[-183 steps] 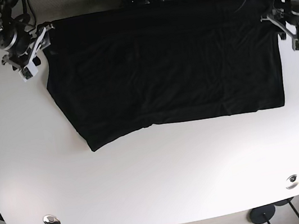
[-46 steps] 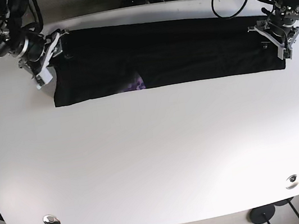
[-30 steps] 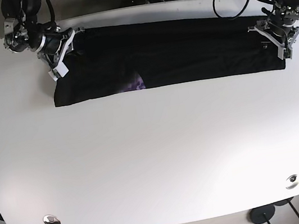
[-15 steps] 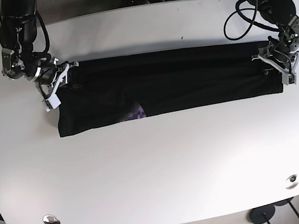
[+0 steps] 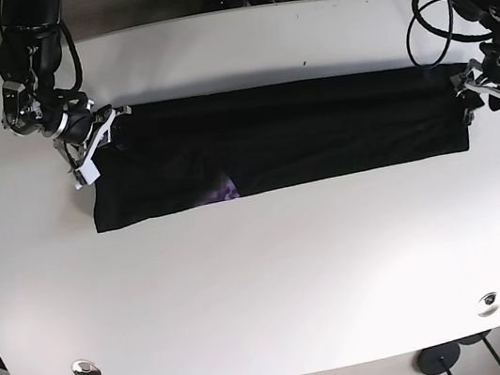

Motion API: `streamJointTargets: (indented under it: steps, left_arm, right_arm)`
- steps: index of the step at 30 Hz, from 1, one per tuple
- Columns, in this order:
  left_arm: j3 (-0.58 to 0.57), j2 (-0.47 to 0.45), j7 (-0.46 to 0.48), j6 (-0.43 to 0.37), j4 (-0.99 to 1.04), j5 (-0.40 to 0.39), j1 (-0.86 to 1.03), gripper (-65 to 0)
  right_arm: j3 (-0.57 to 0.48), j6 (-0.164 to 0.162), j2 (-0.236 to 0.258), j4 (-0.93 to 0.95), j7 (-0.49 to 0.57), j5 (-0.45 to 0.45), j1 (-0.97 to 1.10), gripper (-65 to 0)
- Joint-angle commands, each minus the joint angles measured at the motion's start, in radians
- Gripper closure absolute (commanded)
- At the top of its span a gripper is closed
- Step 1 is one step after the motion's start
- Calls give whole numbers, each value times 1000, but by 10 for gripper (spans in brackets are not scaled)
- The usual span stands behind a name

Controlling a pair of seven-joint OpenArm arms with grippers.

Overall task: Fold the T-shirt properly
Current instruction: 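Grasp the strip end with the left gripper and fold it toward the right gripper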

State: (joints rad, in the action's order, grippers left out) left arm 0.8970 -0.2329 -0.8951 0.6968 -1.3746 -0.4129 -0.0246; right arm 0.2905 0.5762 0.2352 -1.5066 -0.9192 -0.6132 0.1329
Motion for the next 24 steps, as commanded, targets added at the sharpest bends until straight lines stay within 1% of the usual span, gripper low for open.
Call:
streamJointTargets:
  steps: [1, 6, 8, 9, 11, 12, 13, 15, 16, 19, 20, 21, 22, 24]
  left_arm:
    - [4, -16, 9, 1, 50, -16, -10, -490]
    - [-2, -16, 9, 1, 136, -19, -15, -489]
    - [-60, -18, 9, 1, 172, -13, -39, -481]
    - [-82, -29, 9, 1, 188, -13, -45, -449]
    - [-101, -43, 15, 1, 222, -16, -48, -231]
    - [-106, -43, 34, 1, 225, -14, -56, -117]
    - [-111, -41, 50, 1, 225, -14, -62, -22]
    - [-115, -39, 54, 1, 174, -22, -59, -31]
    - [-115, -32, 54, 1, 79, -22, -36, -29]
    - [-120, 37, 49, 1, -147, -16, 32, -32]
    - [-141, 56, 34, 1, -216, -14, 42, -33]
    - [-201, 74, -3, 1, -306, -14, 61, -33]
    - [-241, 83, -20, 1, -361, -14, 81, -33]
    - [-318, 131, -28, 1, -452, -13, 111, -33]
  right_arm:
    - [3, 1, 10, -18, 1, -3, -6, -65]
    - [3, 1, 10, -18, 1, -3, -8, -65]
    - [3, 1, 10, -18, 1, -3, -8, -65]
    - [3, 1, 10, -18, 1, -3, -9, -65]
    - [3, 1, -1, -18, 1, -3, -9, -65]
    - [6, 1, -6, -18, 1, -3, -9, -65]
    - [6, 1, -9, -18, 1, -3, -11, -65]
    - [6, 1, -15, -18, 1, -3, -11, -65]
    - [6, 1, -15, -18, 1, -3, -9, -65]
    - [6, 1, -15, -18, 1, -3, -6, -65]
    - [6, 1, -15, -18, 1, -3, -6, -65]
    - [6, 1, -15, -18, 1, -3, -6, -65]
    - [6, 1, -15, -18, 1, -3, -6, -65]
    - [5, 1, -17, -16, 1, -3, -6, -65]
